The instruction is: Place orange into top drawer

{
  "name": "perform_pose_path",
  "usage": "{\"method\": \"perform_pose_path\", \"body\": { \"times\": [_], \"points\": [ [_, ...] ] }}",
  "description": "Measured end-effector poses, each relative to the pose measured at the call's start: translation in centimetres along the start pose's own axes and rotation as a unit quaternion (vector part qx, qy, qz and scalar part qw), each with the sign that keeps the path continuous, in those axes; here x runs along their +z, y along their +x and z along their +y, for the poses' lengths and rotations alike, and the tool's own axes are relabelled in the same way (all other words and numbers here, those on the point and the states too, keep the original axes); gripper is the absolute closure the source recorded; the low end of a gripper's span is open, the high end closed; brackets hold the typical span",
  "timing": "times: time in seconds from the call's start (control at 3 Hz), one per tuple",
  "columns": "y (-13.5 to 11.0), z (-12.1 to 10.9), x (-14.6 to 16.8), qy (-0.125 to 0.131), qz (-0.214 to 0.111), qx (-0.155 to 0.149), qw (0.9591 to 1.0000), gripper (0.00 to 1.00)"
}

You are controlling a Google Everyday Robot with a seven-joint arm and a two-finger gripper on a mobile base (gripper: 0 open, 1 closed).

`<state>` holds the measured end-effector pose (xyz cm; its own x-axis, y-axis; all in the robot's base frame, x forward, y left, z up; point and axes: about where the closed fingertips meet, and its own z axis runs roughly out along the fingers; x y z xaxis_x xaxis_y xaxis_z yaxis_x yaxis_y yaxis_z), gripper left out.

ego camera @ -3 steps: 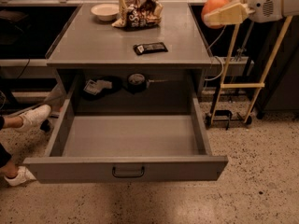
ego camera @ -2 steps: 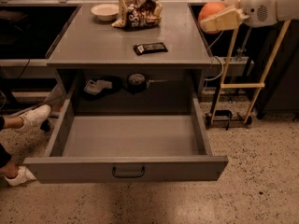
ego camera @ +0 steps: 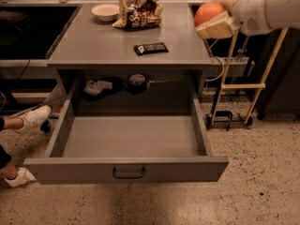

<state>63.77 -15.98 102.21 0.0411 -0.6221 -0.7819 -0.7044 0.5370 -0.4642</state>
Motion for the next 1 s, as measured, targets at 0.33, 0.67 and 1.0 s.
{"method": "perform_pose_path", "body": {
  "times": [0.33,0.67,1.0],
  "points": [
    [2.0,2.5,2.3,-0.018,0.016,0.0,0.9997,1.0],
    [2.0,2.6,2.3,-0.019,0.016,0.001,0.9997,1.0],
    [4.8,6.6,6.5,-0.063,0.027,-0.016,0.9975,1.0]
  ]
}}
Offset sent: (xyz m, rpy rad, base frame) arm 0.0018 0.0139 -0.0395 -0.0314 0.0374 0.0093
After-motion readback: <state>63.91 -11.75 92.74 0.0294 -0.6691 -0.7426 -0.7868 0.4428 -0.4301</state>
